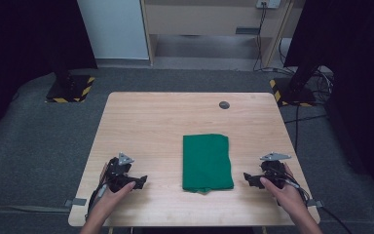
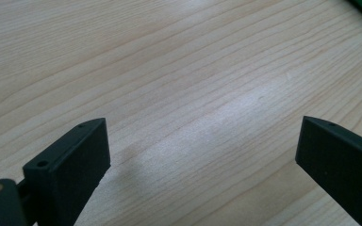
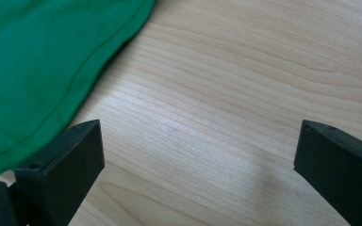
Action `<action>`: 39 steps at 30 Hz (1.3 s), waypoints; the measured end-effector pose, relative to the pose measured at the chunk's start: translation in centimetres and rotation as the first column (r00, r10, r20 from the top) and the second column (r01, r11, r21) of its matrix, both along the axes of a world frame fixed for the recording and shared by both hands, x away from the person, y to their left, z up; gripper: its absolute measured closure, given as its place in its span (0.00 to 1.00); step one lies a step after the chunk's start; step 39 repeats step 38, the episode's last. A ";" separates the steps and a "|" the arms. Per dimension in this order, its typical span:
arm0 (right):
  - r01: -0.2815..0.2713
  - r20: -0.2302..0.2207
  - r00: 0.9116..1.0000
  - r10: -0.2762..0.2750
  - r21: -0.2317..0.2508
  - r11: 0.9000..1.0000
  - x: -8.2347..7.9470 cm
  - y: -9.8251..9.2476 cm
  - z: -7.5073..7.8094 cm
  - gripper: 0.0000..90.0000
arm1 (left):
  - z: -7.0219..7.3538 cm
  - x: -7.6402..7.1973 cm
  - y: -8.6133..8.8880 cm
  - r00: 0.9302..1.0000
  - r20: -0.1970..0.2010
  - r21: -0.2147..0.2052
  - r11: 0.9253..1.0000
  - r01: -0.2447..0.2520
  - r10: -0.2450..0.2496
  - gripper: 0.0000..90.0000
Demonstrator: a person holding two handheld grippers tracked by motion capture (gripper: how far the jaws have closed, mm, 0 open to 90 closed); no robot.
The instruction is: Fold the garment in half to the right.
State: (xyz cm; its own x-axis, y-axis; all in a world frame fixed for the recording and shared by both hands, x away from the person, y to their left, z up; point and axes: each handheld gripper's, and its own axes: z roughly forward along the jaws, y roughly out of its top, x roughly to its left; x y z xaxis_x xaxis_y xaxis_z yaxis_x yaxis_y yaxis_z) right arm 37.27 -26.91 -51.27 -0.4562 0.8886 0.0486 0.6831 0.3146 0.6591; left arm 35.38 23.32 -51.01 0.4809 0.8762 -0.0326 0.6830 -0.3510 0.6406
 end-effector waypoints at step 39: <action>0.023 0.079 0.997 -0.022 -0.010 1.000 -1.1 0.5 -2.6 0.00 | -2.6 -0.4 -0.2 0.996 0.088 -0.007 1.000 -0.019 0.019 0.00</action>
